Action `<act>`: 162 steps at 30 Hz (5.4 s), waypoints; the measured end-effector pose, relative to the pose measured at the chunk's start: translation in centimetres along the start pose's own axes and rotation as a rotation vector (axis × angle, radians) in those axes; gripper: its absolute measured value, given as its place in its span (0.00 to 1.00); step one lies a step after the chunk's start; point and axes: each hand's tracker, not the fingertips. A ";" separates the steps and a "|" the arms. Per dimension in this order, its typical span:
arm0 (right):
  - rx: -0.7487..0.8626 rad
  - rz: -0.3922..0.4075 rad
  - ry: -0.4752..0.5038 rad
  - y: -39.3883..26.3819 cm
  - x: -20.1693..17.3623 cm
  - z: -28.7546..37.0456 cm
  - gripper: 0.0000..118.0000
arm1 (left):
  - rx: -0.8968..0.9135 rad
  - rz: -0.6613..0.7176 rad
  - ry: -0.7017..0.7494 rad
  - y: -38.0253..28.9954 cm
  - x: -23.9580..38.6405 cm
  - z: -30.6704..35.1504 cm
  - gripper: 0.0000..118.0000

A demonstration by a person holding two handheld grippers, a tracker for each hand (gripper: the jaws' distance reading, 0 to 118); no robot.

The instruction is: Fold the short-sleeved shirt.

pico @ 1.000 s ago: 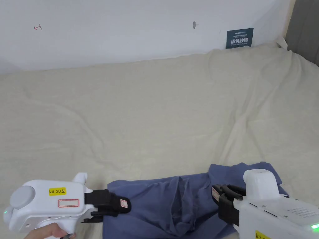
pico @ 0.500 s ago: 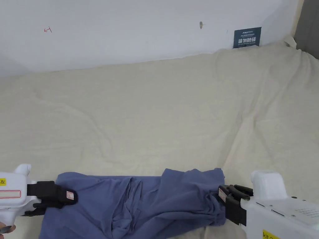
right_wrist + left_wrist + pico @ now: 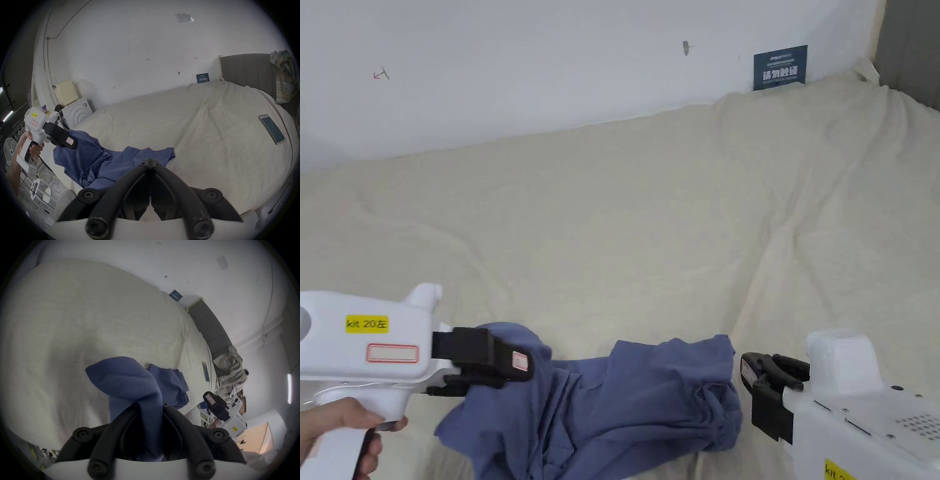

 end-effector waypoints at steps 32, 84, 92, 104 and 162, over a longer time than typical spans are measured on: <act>-0.041 -0.093 -0.059 -1.6 3.9 1.3 0.00 | -0.025 -0.088 -0.053 2.3 6.3 -9.6 0.37; -0.090 0.209 -0.029 -3.9 -4.7 -7.3 0.00 | 0.148 0.131 -0.050 -9.3 -5.9 -1.8 0.68; -0.044 0.196 -0.064 -6.5 -3.2 -8.8 0.00 | 0.064 0.212 -0.230 -6.3 -6.9 -6.7 0.99; -0.019 0.173 -0.067 -6.6 -3.1 -7.8 0.00 | -0.061 0.370 -0.508 -3.4 -7.7 -15.3 0.98; 0.420 0.290 -0.407 6.7 -17.0 -5.8 0.00 | 0.042 0.099 1.112 6.9 -40.7 19.3 0.22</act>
